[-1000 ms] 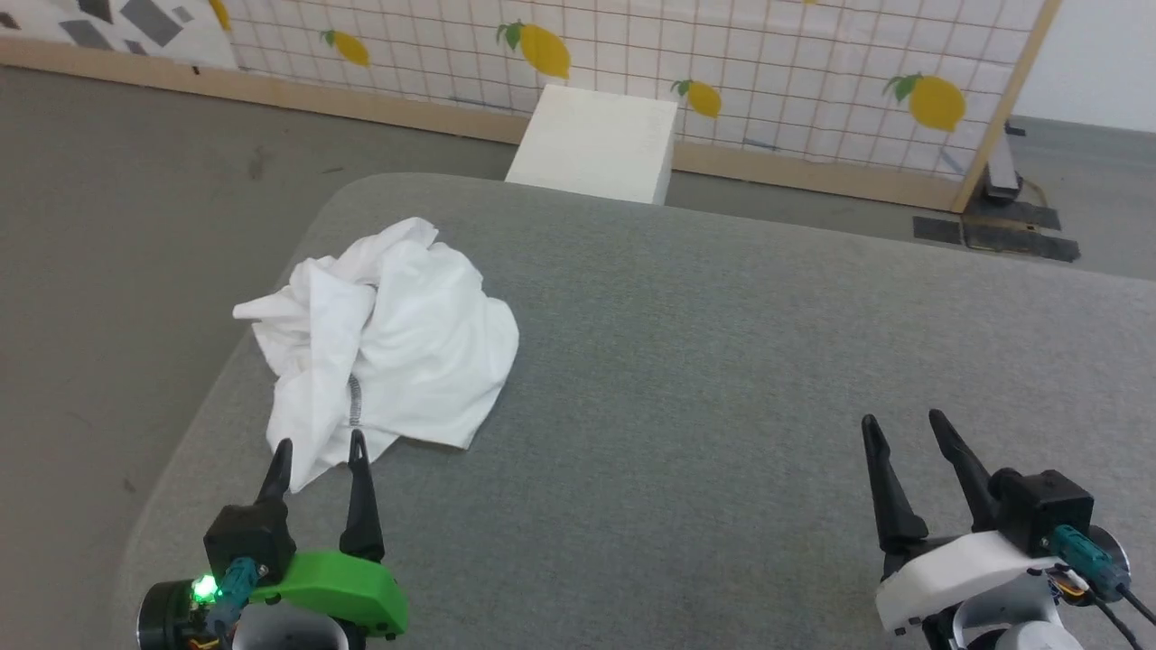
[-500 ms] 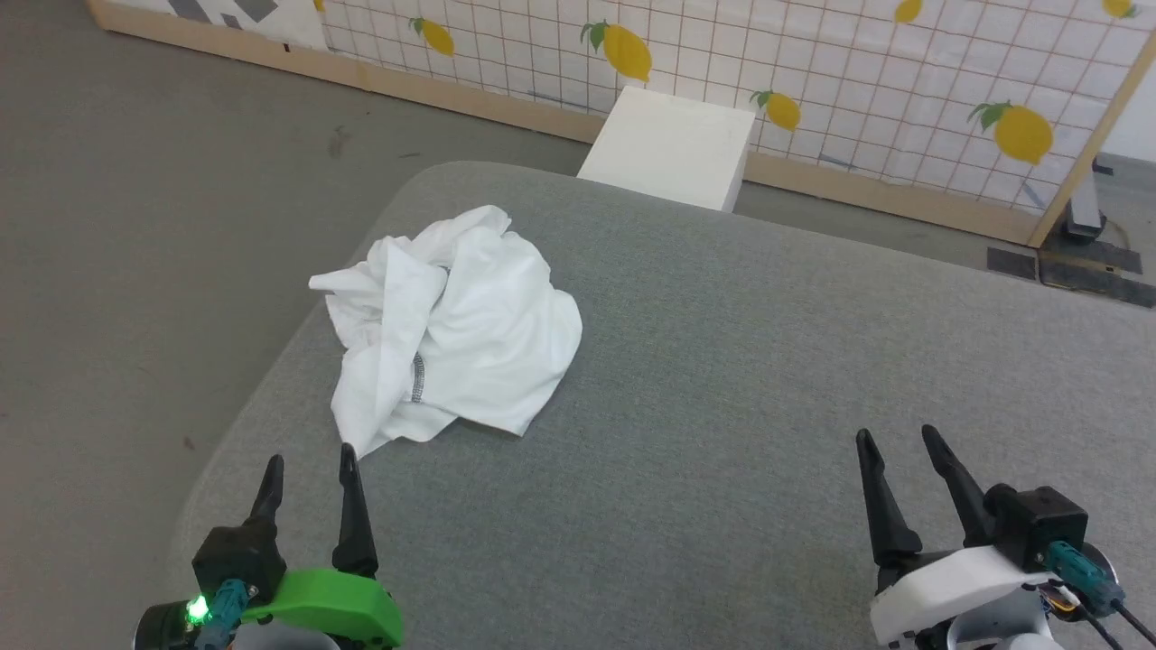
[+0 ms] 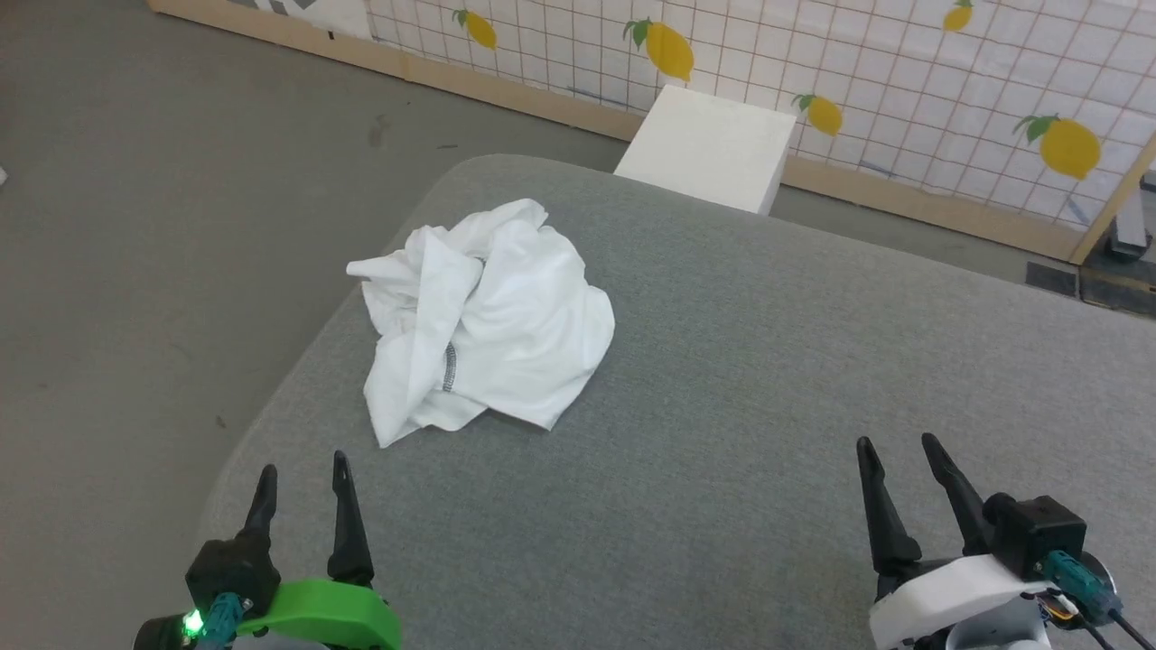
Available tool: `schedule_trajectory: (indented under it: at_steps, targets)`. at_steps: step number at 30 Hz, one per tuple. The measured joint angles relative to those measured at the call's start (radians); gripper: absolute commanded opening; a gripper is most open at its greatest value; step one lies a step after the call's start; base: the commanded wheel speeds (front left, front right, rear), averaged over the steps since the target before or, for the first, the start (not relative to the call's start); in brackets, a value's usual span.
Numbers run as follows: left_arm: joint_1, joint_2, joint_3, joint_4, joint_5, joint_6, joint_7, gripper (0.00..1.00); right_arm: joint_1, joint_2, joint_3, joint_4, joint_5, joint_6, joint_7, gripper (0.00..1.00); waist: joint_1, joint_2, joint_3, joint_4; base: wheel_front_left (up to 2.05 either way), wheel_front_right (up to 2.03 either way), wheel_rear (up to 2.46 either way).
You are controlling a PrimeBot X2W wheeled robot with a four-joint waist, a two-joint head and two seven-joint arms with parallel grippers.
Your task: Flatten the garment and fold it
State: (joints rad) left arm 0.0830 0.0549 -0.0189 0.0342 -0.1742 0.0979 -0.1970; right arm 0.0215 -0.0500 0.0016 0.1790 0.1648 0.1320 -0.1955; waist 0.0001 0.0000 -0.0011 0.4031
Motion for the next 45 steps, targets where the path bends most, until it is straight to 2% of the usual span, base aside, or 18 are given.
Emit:
schedule_trajectory:
  at_steps: [26,34,40,45]
  targets:
    - [0.024,0.000,-0.011,0.005,0.013,0.028,-0.056,1.00,0.021,0.000,0.000,0.009,-0.025,0.000,-0.057,1.00,0.0000,0.0000,0.000,0.101,0.00,0.00,0.00]
    - [0.024,0.000,0.001,0.013,0.018,0.025,-0.060,1.00,0.021,0.000,-0.001,0.009,-0.027,0.000,-0.060,1.00,0.0000,0.0000,-0.003,0.102,0.00,0.00,0.00]
    - [-0.005,0.008,-0.004,0.047,0.005,-0.026,-0.050,1.00,0.020,0.000,-0.002,0.005,-0.037,0.000,-0.061,1.00,0.0000,0.0000,0.007,0.096,0.00,0.00,0.00]
    - [-0.181,0.061,-0.005,0.095,-0.040,-0.097,0.039,1.00,0.011,0.000,-0.003,-0.007,-0.060,0.000,-0.060,1.00,0.0000,0.0000,0.031,0.080,0.00,0.00,0.00]
